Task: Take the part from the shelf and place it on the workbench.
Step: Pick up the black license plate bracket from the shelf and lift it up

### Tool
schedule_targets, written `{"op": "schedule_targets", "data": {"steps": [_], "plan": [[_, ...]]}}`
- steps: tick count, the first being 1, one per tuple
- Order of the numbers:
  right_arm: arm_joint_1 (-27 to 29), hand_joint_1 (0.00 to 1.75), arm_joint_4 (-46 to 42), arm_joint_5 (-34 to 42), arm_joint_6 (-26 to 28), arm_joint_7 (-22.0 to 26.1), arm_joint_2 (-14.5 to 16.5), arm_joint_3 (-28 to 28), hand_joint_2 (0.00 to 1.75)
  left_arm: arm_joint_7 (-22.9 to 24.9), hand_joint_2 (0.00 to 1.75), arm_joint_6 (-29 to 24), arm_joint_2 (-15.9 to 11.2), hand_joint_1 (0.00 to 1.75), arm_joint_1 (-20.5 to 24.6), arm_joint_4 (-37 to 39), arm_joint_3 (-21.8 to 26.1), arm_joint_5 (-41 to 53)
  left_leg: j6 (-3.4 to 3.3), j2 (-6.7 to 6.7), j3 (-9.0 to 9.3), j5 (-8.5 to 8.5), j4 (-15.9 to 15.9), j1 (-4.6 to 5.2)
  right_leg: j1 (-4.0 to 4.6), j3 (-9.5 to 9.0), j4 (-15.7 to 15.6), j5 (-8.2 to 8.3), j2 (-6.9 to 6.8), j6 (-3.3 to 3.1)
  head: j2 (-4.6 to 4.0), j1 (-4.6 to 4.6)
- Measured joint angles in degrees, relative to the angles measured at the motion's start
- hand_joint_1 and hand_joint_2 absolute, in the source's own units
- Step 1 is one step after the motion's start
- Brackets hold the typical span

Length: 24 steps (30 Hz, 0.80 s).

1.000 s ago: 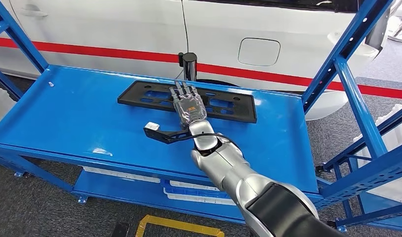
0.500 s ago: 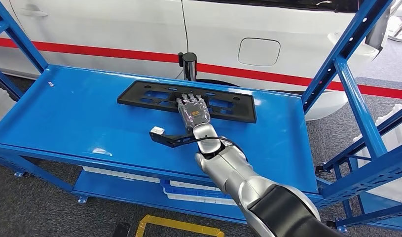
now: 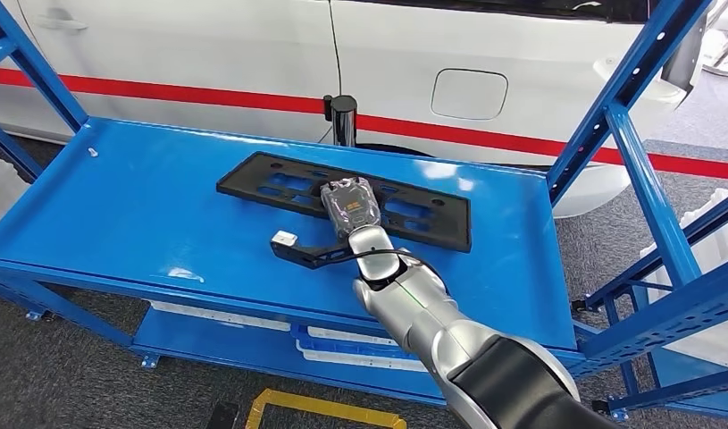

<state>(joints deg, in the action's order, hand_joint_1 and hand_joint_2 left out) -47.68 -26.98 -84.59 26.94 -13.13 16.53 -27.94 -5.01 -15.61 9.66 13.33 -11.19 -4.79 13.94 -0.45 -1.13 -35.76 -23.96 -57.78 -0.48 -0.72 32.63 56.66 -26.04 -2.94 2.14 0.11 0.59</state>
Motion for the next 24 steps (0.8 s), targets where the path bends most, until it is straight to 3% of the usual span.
{"op": "schedule_targets", "data": {"steps": [10, 15, 20, 24], "plan": [[0.41, 1.75, -0.6, -1.68, 0.97, 0.36, 0.03, 0.46, 1.75, -0.31, 0.0, -0.25, 0.01, 0.0, -0.01, 0.0, 0.01, 0.57, 0.0, 0.0, 0.0, 0.0, 0.0, 0.0, 0.01, 0.0, 0.0, 0.0, 0.0, 0.0, 0.0, 0.0], [1.79, 1.75, -4.09, -1.83, 3.54, 1.62, 0.03, 0.5, 1.75, -3.73, 0.0, -0.78, -0.01, 0.0, -0.03, -0.01, 0.15, 0.46, 0.0, -0.01, -0.05, 0.0, 0.0, 0.0, 0.07, 0.01, 0.01, 0.0, 0.01, 0.0, 0.0, 0.0], [4.79, 1.75, -17.23, -1.76, 3.12, 6.68, -0.28, 0.85, 1.75, -8.56, 0.0, -0.97, -0.01, 0.0, -0.09, -0.02, 1.71, -1.63, 0.0, 0.0, -0.09, 0.0, 0.0, 0.0, 0.08, 0.08, 0.01, 0.0, 0.0, 0.0, 0.0, 0.0], [6.67, 1.75, -35.04, 0.67, -2.41, 11.83, -2.07, 1.29, 1.75, -10.49, 0.0, -0.52, -0.2, 0.0, -0.31, -0.02, 3.37, -2.69, 0.0, 0.01, -0.17, 0.0, 0.0, 0.0, 0.08, 0.12, 0.01, -0.01, 0.0, 0.01, 0.0, 0.0]]}}
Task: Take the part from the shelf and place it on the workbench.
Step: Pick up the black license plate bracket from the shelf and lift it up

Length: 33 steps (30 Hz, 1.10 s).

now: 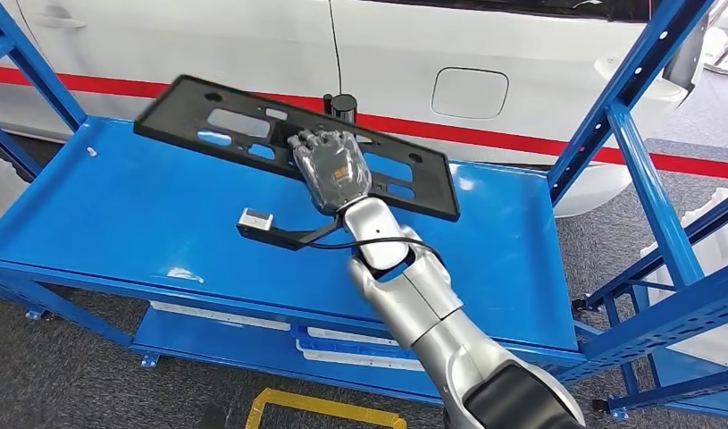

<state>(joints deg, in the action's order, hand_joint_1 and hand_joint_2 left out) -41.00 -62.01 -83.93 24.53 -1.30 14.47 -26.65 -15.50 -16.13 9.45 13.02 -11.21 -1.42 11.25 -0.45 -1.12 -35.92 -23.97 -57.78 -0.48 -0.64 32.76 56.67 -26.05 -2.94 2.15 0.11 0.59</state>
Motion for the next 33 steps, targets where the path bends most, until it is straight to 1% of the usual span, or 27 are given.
{"op": "schedule_targets", "data": {"steps": [2, 5, 6, 7, 9, 11, 17, 22, 26, 29, 33], "plan": [[-0.67, 1.75, -7.2, 3.97, -2.97, 1.65, -1.38, 0.2, 1.75, -0.39, 0.0, 0.02, -0.19, 0.0, -0.18, 0.0, 0.83, -0.34, 0.0, 0.0, -0.02, 0.0, 0.0, 0.01, 0.0, 0.0, 0.0, 0.0, 0.0, 0.0, 0.0, 0.0], [-2.61, 1.75, -14.47, 9.61, -5.9, 2.8, -3.43, 0.23, 1.75, -0.68, 1.31, -0.32, -0.39, 0.0, -0.33, 0.0, 1.53, -0.4, -0.01, 0.0, -0.02, 0.0, 0.0, 0.03, 0.0, -0.03, 0.0, 0.0, 0.0, 0.01, 0.0, 0.0], [-3.17, 1.75, -16.16, 10.68, -6.33, 2.95, -3.97, 0.22, 1.75, -0.73, 1.31, -0.38, -0.42, 0.0, -0.35, 0.0, 1.69, -0.39, -0.01, 0.0, -0.02, 0.0, 0.0, 0.03, 0.0, -0.04, 0.0, 0.01, 0.0, 0.01, 0.0, 0.0], [-3.63, 1.75, -17.53, 11.66, -6.52, 3.18, -4.43, 0.19, 1.75, -0.8, 0.87, -0.4, -0.43, 0.0, -0.35, 0.0, 1.87, -0.39, -0.01, 0.0, -0.02, 0.01, 0.0, 0.04, 0.0, -0.05, 0.0, 0.01, 0.0, 0.01, 0.0, 0.0], [-4.37, 1.75, -19.48, 14.19, -6.6, 3.85, -5.26, -0.01, 1.75, -1.0, 0.87, -0.41, -0.43, 0.0, -0.36, 0.0, 2.27, -0.39, -0.01, 0.0, -0.01, 0.01, -0.01, 0.06, 0.0, -0.05, 0.0, 0.01, 0.0, 0.02, 0.0, 0.0], [-5.02, 1.75, -20.77, 17.17, -6.56, 4.66, -6.15, -0.37, 1.75, -1.26, 1.75, -0.48, -0.43, 0.0, -0.38, 0.0, 2.5, -0.37, -0.01, 0.01, -0.01, 0.01, -0.01, 0.07, 0.0, -0.05, 0.0, 0.01, 0.0, 0.02, 0.0, 0.0], [-5.73, 1.75, -21.88, 24.2, -5.68, 6.22, -8.14, -1.46, 1.75, -0.67, 1.75, -1.36, -0.51, 0.0, -0.5, 0.0, 3.11, -0.56, -0.01, 0.0, -0.01, 0.01, 0.0, 0.07, 0.01, -0.04, 0.0, 0.01, 0.0, 0.02, 0.0, 0.0], [-5.75, 1.75, -22.02, 30.57, -6.16, 6.89, -8.9, -2.52, 1.75, -0.5, 1.75, 0.57, -0.69, 0.0, -0.78, 0.0, 4.15, -1.48, -0.01, 0.0, -0.01, 0.0, 0.0, 0.05, 0.03, -0.04, 0.0, 0.01, 0.0, 0.01, 0.0, 0.0], [-5.79, 1.75, -22.52, 36.35, -7.15, 7.33, -9.36, -3.1, 1.75, -0.29, 1.75, 0.87, -0.78, 0.0, -1.12, 0.0, 4.71, -1.53, -0.01, 0.0, -0.02, 0.0, 0.0, 0.06, 0.06, -0.05, 0.0, 0.01, 0.0, 0.01, 0.0, 0.0], [-5.83, 1.75, -22.91, 38.19, -7.34, 7.39, -9.59, -3.43, 1.75, 0.05, 1.75, 0.62, -0.81, 0.0, -1.23, 0.0, 4.94, -1.36, -0.01, 0.01, -0.02, 0.01, 0.0, 0.06, 0.06, -0.06, 0.0, 0.01, 0.0, 0.01, 0.0, 0.0], [-5.85, 1.75, -23.23, 38.7, -7.38, 7.45, -9.85, -3.78, 1.75, 0.16, 1.75, 0.6, -0.84, 0.0, -1.27, 0.0, 4.98, -1.32, -0.02, 0.01, -0.03, 0.0, -0.01, 0.07, 0.06, -0.08, -0.01, 0.01, 0.0, 0.02, 0.0, 0.0]]}}
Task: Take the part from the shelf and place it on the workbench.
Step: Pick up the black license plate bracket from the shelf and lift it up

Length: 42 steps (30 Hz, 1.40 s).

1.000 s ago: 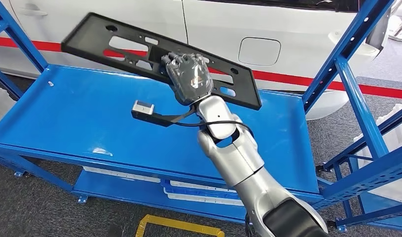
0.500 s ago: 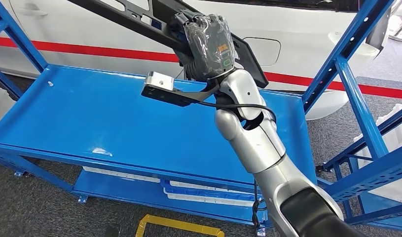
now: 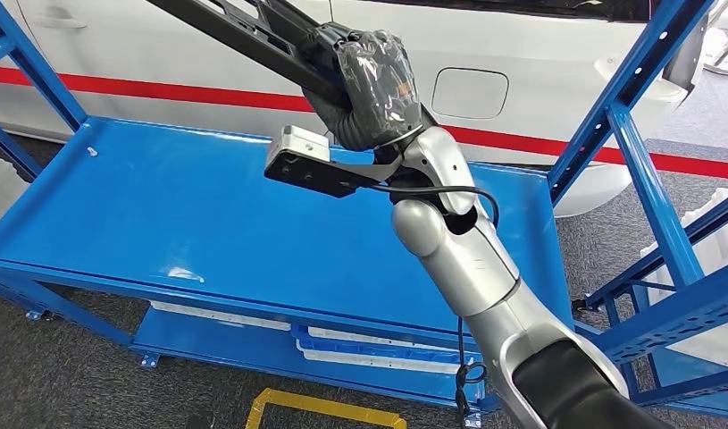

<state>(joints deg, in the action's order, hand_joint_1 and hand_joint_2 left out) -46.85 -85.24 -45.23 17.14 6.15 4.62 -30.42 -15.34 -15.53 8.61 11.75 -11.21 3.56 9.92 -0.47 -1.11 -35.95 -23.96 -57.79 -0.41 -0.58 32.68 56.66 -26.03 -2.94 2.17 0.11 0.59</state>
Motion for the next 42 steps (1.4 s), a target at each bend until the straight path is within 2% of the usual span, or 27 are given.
{"op": "schedule_targets", "data": {"steps": [3, 5, 6, 8, 10, 11, 14, 17, 18, 20, 21, 22, 24, 25, 26, 27, 29, 30, 31, 34, 35, 36, 37, 39, 40, 41, 42], "plan": [[-0.05, 1.75, -0.27, 1.07, -0.27, 0.04, -0.04, -0.05, 1.75, 0.9, 1.75, -0.02, -0.14, 0.0, -0.03, 0.0, 0.05, 0.04, -0.89, 0.11, 0.08, 0.2, 0.25, 0.14, -0.61, -0.29, -0.52, 0.41, -0.19, 0.66, 0.0, -0.05], [-0.18, 1.75, -0.53, 2.2, -0.45, 0.12, -0.11, -0.03, 1.75, 1.79, 1.75, -0.12, -0.16, 0.0, -0.03, 0.0, 0.1, 0.12, -1.63, 0.17, 0.64, 0.99, 1.4, -0.11, -0.7, 0.18, 0.56, -0.52, 0.44, 0.72, 0.0, 0.03], [-0.27, 1.75, -0.64, 2.7, -0.48, 0.19, -0.25, -0.01, 1.75, 2.13, 1.75, -0.17, -0.16, 0.0, -0.01, 0.0, 0.15, 0.16, -1.9, 0.24, 0.88, 1.39, 1.96, -0.25, -0.68, 1.13, 2.75, -1.84, 1.04, 0.43, 0.0, 0.09], [-0.29, 1.75, -0.69, 3.39, -0.45, 0.43, -0.7, 0.02, 1.75, 2.44, 1.75, -0.17, -0.16, 0.0, 0.0, 0.0, 0.27, 0.17, -2.12, 0.56, 0.84, 1.78, 2.28, -0.35, -0.74, 4.4, 10.31, -5.4, 2.2, -0.31, 0.0, 0.16], [0.11, 1.75, -0.67, 3.86, -0.31, 0.81, -1.27, 0.03, 1.75, 2.54, 1.75, -0.08, -0.17, 0.0, -0.12, 0.0, 0.36, 0.17, -1.92, 1.05, 0.53, 2.02, 2.21, -0.37, -0.82, 6.96, 16.09, -7.26, 2.65, -0.17, 0.0, 0.15], [0.32, 1.75, -0.65, 4.02, -0.23, 1.01, -1.49, 0.03, 1.75, 2.55, 1.75, -0.04, -0.17, 0.0, -0.19, 0.0, 0.39, 0.18, -1.73, 1.29, 0.35, 2.16, 2.12, -0.45, -0.95, 6.81, 15.95, -6.92, 2.73, 0.28, 0.0, 0.15], [0.58, 1.75, -0.59, 4.23, -0.06, 1.3, -1.72, 0.0, 1.75, 2.55, 1.75, 0.03, -0.15, 0.0, -0.27, 0.0, 0.45, 0.26, -1.2, 1.66, -0.1, 2.34, 1.6, -0.83, -1.52, 2.92, 8.49, -3.76, 2.73, 1.76, 0.0, 0.15], [0.58, 1.75, -0.59, 4.25, -0.03, 1.31, -1.73, 0.0, 1.75, 2.55, 1.75, 0.04, -0.15, 0.0, -0.27, 0.0, 0.46, 0.28, -1.12, 1.69, -0.18, 2.33, 1.47, -0.91, -1.61, 2.12, 6.95, -3.2, 2.73, 1.98, 0.0, 0.15], [0.62, 1.75, -0.59, 4.26, 0.06, 1.38, -1.77, -0.01, 1.75, 2.56, 1.75, 0.03, -0.23, 0.0, -0.28, -0.01, 0.48, 0.38, -0.68, 1.81, -0.51, 2.31, 1.1, -0.83, -1.57, 1.53, 5.72, -2.79, 2.87, 1.8, 0.0, 0.13], [0.77, 1.75, -0.58, 4.28, 0.27, 1.54, -1.74, -0.05, 1.75, 2.68, 1.75, -0.01, -0.46, 0.0, -0.38, -0.02, 0.54, 0.67, 0.66, 1.77, -1.88, 1.21, -0.69, -1.01, -1.56, 1.02, 3.45, -1.31, 3.05, 0.36, 0.0, 0.07], [0.85, 1.75, -0.57, 4.28, 0.37, 1.61, -1.67, -0.08, 1.75, 2.76, 1.75, -0.04, -0.58, 0.0, -0.43, -0.03, 0.57, 0.82, 1.37, 1.68, -3.02, -0.42, -2.92, -1.09, -1.49, 0.99, 2.45, -0.5, 3.12, -0.55, 0.0, 0.03], [0.89, 1.75, -0.57, 4.27, 0.39, 1.61, -1.55, -0.11, 1.75, 2.84, 1.75, -0.06, -0.63, 0.0, -0.47, -0.02, 0.58, 0.87, 1.68, 1.47, -4.26, -2.71, -6.01, -1.26, -1.41, 1.56, 2.51, 0.04, 3.01, -1.36, 0.0, 0.03], [0.92, 1.75, -0.51, 4.27, 0.38, 1.61, -1.4, -0.19, 1.75, 2.89, 1.75, -0.09, -0.66, 0.0, -0.47, -0.02, 0.58, 0.86, 1.79, 1.32, -6.71, -7.4, -13.7, -1.25, -0.98, 2.45, 2.54, 0.68, 2.85, -1.99, 0.0, 0.02], [0.94, 1.75, -0.44, 4.27, 0.38, 1.62, -1.36, -0.25, 1.75, 2.88, 1.75, -0.1, -0.67, 0.0, -0.47, -0.02, 0.59, 0.84, 1.72, 1.32, -7.21, -8.64, -16.23, -1.24, -0.74, 2.89, 2.56, 1.02, 2.76, -2.14, 0.0, 0.02], [0.95, 1.75, -0.34, 4.27, 0.38, 1.63, -1.26, -0.31, 1.75, 2.84, 1.75, -0.13, -0.68, 0.0, -0.48, -0.02, 0.59, 0.81, 1.51, 1.31, -6.67, -8.88, -16.72, -1.21, -0.49, 3.34, 2.57, 1.37, 2.72, -2.2, 0.0, 0.02], [0.93, 1.75, -0.24, 4.28, 0.39, 1.65, -1.1, -0.37, 1.75, 2.74, 1.75, -0.14, -0.68, 0.0, -0.47, -0.03, 0.59, 0.79, 1.13, 1.31, -4.84, -8.19, -14.79, -1.12, -0.27, 3.74, 2.56, 1.71, 2.7, -2.2, 0.0, 0.02], [0.83, 1.75, -0.13, 4.31, 0.4, 1.72, -0.62, -0.5, 1.75, 2.51, 1.75, -0.16, -0.73, 0.0, -0.4, -0.09, 0.59, 0.77, 0.01, 1.22, 0.83, -6.23, -7.03, -0.66, 0.04, 4.34, 2.54, 2.37, 2.7, -2.04, 0.0, 0.02], [0.73, 1.75, -0.09, 4.31, 0.42, 1.75, -0.44, -0.55, 1.75, 2.41, 1.75, -0.18, -0.77, 0.0, -0.32, -0.14, 0.59, 0.77, -0.45, 1.13, 3.0, -5.47, -3.73, -0.32, 0.15, 4.49, 2.52, 2.66, 2.65, -1.8, 0.0, 0.05], [0.64, 1.75, -0.05, 4.32, 0.44, 1.81, -0.28, -0.61, 1.75, 2.34, 1.75, -0.2, -0.8, 0.0, -0.25, -0.18, 0.59, 0.77, -0.79, 1.09, 4.15, -5.12, -1.82, 0.01, 0.14, 4.58, 2.49, 2.94, 2.55, -1.5, 0.0, 0.05], [0.5, 1.75, 0.2, 4.32, 0.52, 2.03, -0.01, -0.77, 1.75, 2.25, 1.75, -0.24, -0.83, 0.0, -0.18, -0.2, 0.62, 0.75, -1.51, 1.2, 4.11, -3.87, -0.67, 0.53, -0.06, 4.78, 2.29, 3.71, 2.12, -0.36, 0.0, 0.06], [0.45, 1.75, 0.3, 4.32, 0.55, 2.1, 0.04, -0.8, 1.75, 2.21, 1.75, -0.24, -0.82, 0.0, -0.16, -0.2, 0.63, 0.73, -1.81, 1.18, 3.93, -3.11, -0.17, 0.48, -0.04, 5.22, 2.7, 3.25, 2.13, -0.21, 0.0, 0.09], [0.37, 1.75, 0.41, 4.32, 0.59, 2.17, 0.04, -0.83, 1.75, 2.17, 1.75, -0.24, -0.82, 0.0, -0.11, -0.21, 0.64, 0.69, -2.18, 1.11, 3.63, -2.3, 0.32, 0.37, 0.04, 5.89, 3.88, 2.08, 2.25, -0.31, 0.0, 0.14], [0.28, 1.75, 0.53, 4.34, 0.62, 2.22, 0.04, -0.85, 1.75, 2.1, 1.75, -0.24, -0.8, 0.0, -0.06, -0.21, 0.67, 0.63, -2.4, 1.05, 3.15, -1.52, 0.7, 0.23, 0.1, 6.88, 6.36, -0.01, 2.4, -0.65, 0.0, 0.18], [0.15, 1.75, 0.85, 4.37, 0.68, 2.3, 0.09, -0.98, 1.75, 1.99, 1.75, -0.23, -0.76, 0.0, -0.01, -0.22, 0.75, 0.44, -2.61, 1.01, 1.67, -0.35, 0.76, 0.3, 0.06, 8.88, 13.59, -4.71, 2.65, -1.28, 0.0, 0.25], [0.14, 1.75, 1.07, 4.39, 0.69, 2.31, 0.14, -1.05, 1.75, 1.94, 1.75, -0.23, -0.75, 0.0, -0.01, -0.22, 0.79, 0.33, -2.52, 1.02, 0.83, 0.25, 0.74, 0.3, 0.03, 9.35, 16.8, -6.11, 2.67, -1.17, 0.0, 0.24], [0.14, 1.75, 1.29, 4.4, 0.69, 2.32, 0.22, -1.12, 1.75, 1.9, 1.75, -0.23, -0.74, 0.0, -0.01, -0.22, 0.82, 0.24, -2.44, 1.02, 0.0, 0.86, 0.71, 0.31, 0.0, 9.04, 18.33, -6.37, 2.67, -0.78, 0.0, 0.23], [0.14, 1.75, 1.51, 4.43, 0.7, 2.33, 0.34, -1.16, 1.75, 1.86, 1.75, -0.25, -0.75, 0.0, -0.01, -0.22, 0.85, 0.16, -2.32, 1.03, -0.79, 1.44, 0.68, 0.3, -0.04, 7.76, 17.87, -5.69, 2.67, -0.22, 0.0, 0.24]]}}
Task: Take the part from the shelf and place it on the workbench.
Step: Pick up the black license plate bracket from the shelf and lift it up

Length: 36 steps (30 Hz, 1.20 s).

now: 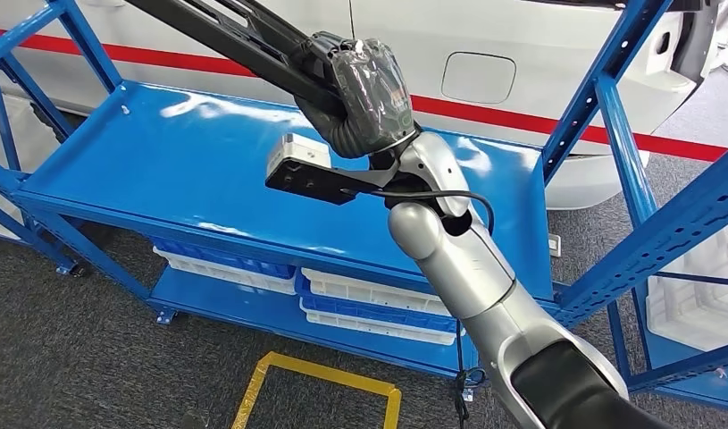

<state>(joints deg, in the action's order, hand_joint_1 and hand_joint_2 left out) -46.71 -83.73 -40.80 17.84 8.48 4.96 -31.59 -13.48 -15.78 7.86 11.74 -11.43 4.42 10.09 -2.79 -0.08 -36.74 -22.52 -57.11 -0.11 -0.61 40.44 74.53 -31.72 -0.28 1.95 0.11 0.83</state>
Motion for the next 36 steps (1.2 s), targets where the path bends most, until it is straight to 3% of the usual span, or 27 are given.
{"op": "schedule_targets", "data": {"steps": [2, 4, 6, 8, 9, 10, 12, 13, 14, 15, 16, 18, 20, 23, 24, 25, 27, 28, 29, 30, 31, 33, 34, 36], "plan": [[-0.11, 1.75, 0.4, 0.05, 0.04, 0.09, 0.37, -0.03, 1.75, -0.13, 1.75, -0.02, 0.0, 0.0, 0.0, 0.0, 0.05, -0.14, 0.38, 0.07, -1.39, 1.1, -0.17, -0.01, -0.07, -5.43, -6.68, 1.78, 0.0, 0.73, 0.0, -0.01], [-0.31, 1.75, 0.66, 0.1, 0.11, 0.23, 0.86, -0.06, 1.75, -0.28, 1.75, -0.1, -0.01, 0.0, 0.0, 0.0, 0.22, -0.24, 0.95, 0.17, -2.34, 2.1, -0.4, 0.13, 0.14, -10.75, -14.58, 1.59, 0.09, 0.38, 0.0, -0.03], [-0.5, 1.75, 0.84, 0.17, 0.21, 0.34, 1.13, -0.07, 1.75, -0.38, 1.75, -0.25, -0.03, 0.0, -0.04, 0.0, 0.48, -0.25, 1.55, 0.23, -2.72, 3.01, -0.45, 0.2, 0.46, -11.99, -17.22, 1.09, 0.2, -0.36, 0.0, -0.13], [-0.62, 1.75, 1.13, 0.27, 0.27, 0.39, 1.2, -0.1, 1.75, -0.4, 1.75, -0.38, -0.1, 0.0, -0.13, 0.01, 0.67, -0.25, 2.16, 0.29, -3.13, 2.88, -0.76, 0.0, 0.06, -11.24, -17.05, 1.85, 0.08, -1.33, 0.0, -0.21], [-0.67, 1.75, 1.25, 0.3, 0.28, 0.39, 1.32, -0.13, 1.75, -0.4, 1.75, -0.42, -0.13, 0.0, -0.18, 0.02, 0.74, -0.26, 2.49, 0.3, -3.59, 1.48, -1.78, -0.14, -0.12, -10.93, -17.06, 2.39, -0.03, -1.95, 0.0, -0.23], [-0.73, 1.75, 1.37, 0.32, 0.3, 0.39, 1.5, -0.17, 1.75, -0.4, 1.75, -0.45, -0.16, 0.0, -0.22, 0.02, 0.8, -0.26, 2.81, 0.3, -4.28, -0.84, -3.81, -0.29, -0.32, -10.46, -17.09, 2.99, -0.12, -2.48, 0.0, -0.28], [-0.81, 1.75, 1.54, 0.32, 0.32, 0.39, 1.84, -0.27, 1.75, -0.41, 1.75, -0.48, -0.17, 0.0, -0.25, 0.02, 0.89, -0.27, 3.43, 0.27, -6.04, -6.46, -10.82, -0.55, -0.14, -9.26, -16.99, 4.16, -0.18, -3.02, 0.0, -0.34], [-0.82, 1.75, 1.66, 0.32, 0.33, 0.39, 1.92, -0.33, 1.75, -0.41, 1.75, -0.48, -0.18, 0.0, -0.25, 0.02, 0.91, -0.27, 3.66, 0.27, -6.71, -8.14, -14.42, -0.66, -0.07, -8.57, -16.91, 4.69, -0.19, -3.02, 0.0, -0.34], [-0.82, 1.75, 1.79, 0.32, 0.34, 0.39, 1.95, -0.37, 1.75, -0.41, 1.75, -0.48, -0.19, 0.0, -0.26, 0.02, 0.92, -0.27, 3.81, 0.26, -6.8, -8.64, -16.81, -0.76, -0.01, -7.87, -16.78, 5.17, -0.21, -2.95, 0.0, -0.34], [-0.82, 1.75, 1.9, 0.32, 0.34, 0.39, 1.96, -0.39, 1.75, -0.41, 1.75, -0.48, -0.19, 0.0, -0.27, 0.02, 0.93, -0.27, 3.87, 0.25, -6.06, -8.03, -17.39, -0.87, 0.03, -7.2, -16.63, 5.59, -0.23, -2.82, 0.0, -0.34], [-0.82, 1.75, 1.98, 0.32, 0.34, 0.39, 1.98, -0.4, 1.75, -0.41, 1.75, -0.48, -0.19, 0.0, -0.27, 0.02, 0.94, -0.27, 3.83, 0.25, -4.11, -6.69, -15.65, -0.98, 0.04, -6.58, -16.47, 5.98, -0.24, -2.66, 0.0, -0.34], [-0.89, 1.75, 2.03, 0.32, 0.36, 0.39, 2.09, -0.37, 1.75, -0.42, 1.75, -0.48, -0.19, 0.0, -0.22, -0.01, 0.94, -0.27, 3.55, 0.27, 1.72, -5.25, -8.13, -1.05, 0.08, -5.68, -16.2, 6.64, -0.23, -2.15, 0.0, -0.34], [-1.09, 1.75, 2.03, 0.32, 0.38, 0.42, 2.26, -0.34, 1.75, -0.44, 1.75, -0.49, -0.17, 0.0, -0.11, -0.05, 0.94, -0.27, 3.02, 0.37, 5.55, -5.76, -2.23, -0.65, 0.1, -5.21, -16.15, 7.36, -0.29, -1.36, 0.0, -0.29], [-1.26, 1.75, 2.1, 0.44, 0.49, 0.46, 2.37, -0.28, 1.75, -0.54, 1.75, -0.52, -0.18, 0.0, -0.07, -0.08, 0.97, -0.27, 1.61, 0.31, 5.44, -5.0, -0.47, -0.09, -0.06, -4.62, -16.26, 8.31, -0.4, -0.09, 0.0, -0.26], [-1.28, 1.75, 2.14, 0.55, 0.54, 0.47, 2.34, -0.22, 1.75, -0.6, 1.75, -0.54, -0.19, 0.0, -0.06, -0.08, 1.0, -0.27, 1.03, 0.19, 4.96, -4.27, -0.14, -0.11, -0.04, -3.97, -15.5, 7.51, -0.35, -0.04, 0.0, -0.24], [-1.29, 1.75, 2.19, 0.69, 0.57, 0.47, 2.3, -0.15, 1.75, -0.67, 1.75, -0.56, -0.2, 0.0, -0.05, -0.08, 1.03, -0.27, 0.5, 0.06, 4.36, -3.47, 0.18, -0.18, 0.03, -3.1, -13.79, 5.87, -0.27, -0.23, 0.0, -0.19], [-1.32, 1.75, 2.24, 1.1, 0.61, 0.59, 2.23, -0.03, 1.75, -0.89, 1.75, -0.62, -0.2, 0.0, -0.04, -0.09, 1.1, -0.3, -0.08, -0.05, 2.73, -2.01, 0.36, -0.13, 0.05, -0.77, -7.05, 0.87, -0.1, -1.03, 0.0, -0.08], [-1.28, 1.75, 2.27, 1.41, 0.61, 0.71, 2.19, 0.02, 1.75, -1.0, 1.75, -0.63, -0.2, 0.0, -0.06, -0.09, 1.13, -0.33, -0.15, -0.06, 1.85, -1.33, 0.34, -0.08, 0.04, 0.04, -3.3, -0.94, -0.06, -1.11, 0.0, -0.06], [-1.23, 1.75, 2.32, 1.75, 0.61, 0.84, 2.13, 0.05, 1.75, -1.12, 1.75, -0.63, -0.19, 0.0, -0.08, -0.09, 1.17, -0.37, -0.14, -0.07, 0.93, -0.62, 0.31, -0.05, 0.03, 0.26, -0.54, -1.75, -0.05, -0.86, 0.0, -0.05], [-1.21, 1.75, 2.38, 2.08, 0.6, 0.94, 2.07, 0.08, 1.75, -1.24, 1.75, -0.64, -0.19, 0.0, -0.09, -0.09, 1.23, -0.4, -0.08, -0.07, 0.02, 0.08, 0.28, -0.04, 0.03, -0.34, 0.51, -1.5, -0.05, -0.36, 0.0, -0.07], [-1.19, 1.75, 2.44, 2.4, 0.6, 1.02, 2.01, 0.1, 1.75, -1.35, 1.75, -0.65, -0.19, 0.0, -0.12, -0.09, 1.3, -0.42, 0.04, -0.06, -0.86, 0.78, 0.27, -0.03, 0.02, -1.94, -0.57, -0.44, -0.05, 0.23, 0.0, -0.07], [-1.3, 1.75, 2.49, 2.86, 0.58, 1.11, 1.96, 0.13, 1.75, -1.55, 1.75, -0.66, -0.19, 0.0, -0.15, -0.09, 1.4, -0.43, 0.44, 0.02, -2.43, 2.1, 0.12, 0.02, 0.02, -7.59, -7.39, 1.21, -0.05, 0.82, 0.0, -0.05], [-1.45, 1.75, 2.49, 3.07, 0.59, 1.2, 1.98, 0.15, 1.75, -1.61, 1.75, -0.66, -0.18, 0.0, -0.17, -0.09, 1.42, -0.42, 0.72, 0.05, -3.09, 2.72, -0.05, 0.1, 0.12, -10.62, -11.74, 0.99, -0.02, 0.7, 0.0, -0.07], [-1.78, 1.75, 2.55, 3.63, 0.67, 1.57, 2.02, 0.31, 1.75, -1.64, 1.75, -0.67, -0.2, 0.0, -0.18, -0.09, 1.44, -0.39, 1.29, 0.06, -3.93, 4.02, -0.18, 0.19, 0.42, -13.66, -17.07, -0.06, 0.1, 0.07, 0.0, -0.09]]}}
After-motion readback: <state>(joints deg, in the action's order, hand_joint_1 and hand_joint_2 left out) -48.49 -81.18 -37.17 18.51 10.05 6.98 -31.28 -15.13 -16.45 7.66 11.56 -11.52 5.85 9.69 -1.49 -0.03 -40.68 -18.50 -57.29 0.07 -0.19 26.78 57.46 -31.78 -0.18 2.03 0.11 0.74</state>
